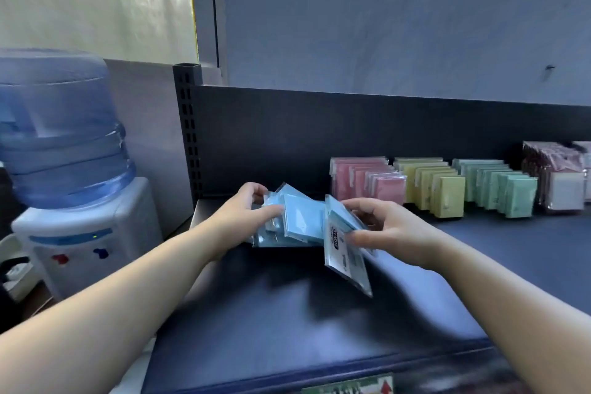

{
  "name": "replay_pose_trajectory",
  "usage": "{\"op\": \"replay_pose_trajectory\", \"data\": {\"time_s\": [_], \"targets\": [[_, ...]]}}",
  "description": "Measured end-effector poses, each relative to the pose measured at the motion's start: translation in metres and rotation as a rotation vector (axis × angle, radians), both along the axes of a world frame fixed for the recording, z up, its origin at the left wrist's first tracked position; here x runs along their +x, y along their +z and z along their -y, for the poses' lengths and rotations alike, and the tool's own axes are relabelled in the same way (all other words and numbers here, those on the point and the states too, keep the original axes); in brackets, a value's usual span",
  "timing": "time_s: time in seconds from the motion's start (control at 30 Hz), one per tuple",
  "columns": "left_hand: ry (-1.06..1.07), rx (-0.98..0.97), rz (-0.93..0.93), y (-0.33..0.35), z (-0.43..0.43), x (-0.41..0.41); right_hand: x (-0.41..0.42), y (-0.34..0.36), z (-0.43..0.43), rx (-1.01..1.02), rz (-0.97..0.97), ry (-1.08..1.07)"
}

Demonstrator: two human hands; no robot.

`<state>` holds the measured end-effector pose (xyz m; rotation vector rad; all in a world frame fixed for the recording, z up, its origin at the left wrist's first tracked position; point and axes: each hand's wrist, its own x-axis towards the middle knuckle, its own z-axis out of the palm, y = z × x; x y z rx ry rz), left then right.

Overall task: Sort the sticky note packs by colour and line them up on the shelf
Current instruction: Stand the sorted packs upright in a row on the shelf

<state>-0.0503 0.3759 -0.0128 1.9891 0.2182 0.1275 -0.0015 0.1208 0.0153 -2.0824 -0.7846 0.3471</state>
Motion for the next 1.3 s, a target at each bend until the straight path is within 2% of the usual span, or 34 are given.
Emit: {"op": "replay_pose_trajectory", "data": {"time_s": [0.13,0.27,0.47,0.67,0.8,0.87,0.93,1.03,1.13,1.3], "targets": [[0.062,0.243,0.008,0.007,0.014,-0.010,0.004,-0.003,0.013,0.080,0.009,-0.111],[0.111,0.526,0.141,0.023,0.040,-0.023,0.006,-0.003,0.029,-0.051,0.039,-0.169],[0.047,0.724,0.275,0.031,0.099,-0.037,0.007,0.000,0.061,-0.232,0.083,-0.144],[-0.027,0.850,0.113,0.017,0.126,-0.020,0.016,0.005,0.101,-0.556,0.204,-0.177],[-0.097,1.084,-0.005,0.006,0.139,-0.011,0.025,-0.002,0.118,-0.765,0.272,-0.197],[-0.085,1.140,-0.044,0.004,0.143,-0.008,0.026,-0.006,0.119,-0.758,0.355,-0.197],[-0.068,1.139,-0.063,0.004,0.147,-0.007,0.020,-0.007,0.115,-0.619,0.469,-0.154],[-0.043,1.123,-0.081,0.007,0.155,-0.011,-0.004,-0.004,0.099,-0.451,0.469,0.085],[-0.022,1.139,-0.090,0.007,0.160,-0.018,-0.019,-0.014,0.082,-0.585,0.467,0.254],[0.010,1.176,-0.091,0.008,0.159,-0.040,-0.014,-0.010,0.078,-0.616,0.660,0.208]]}}
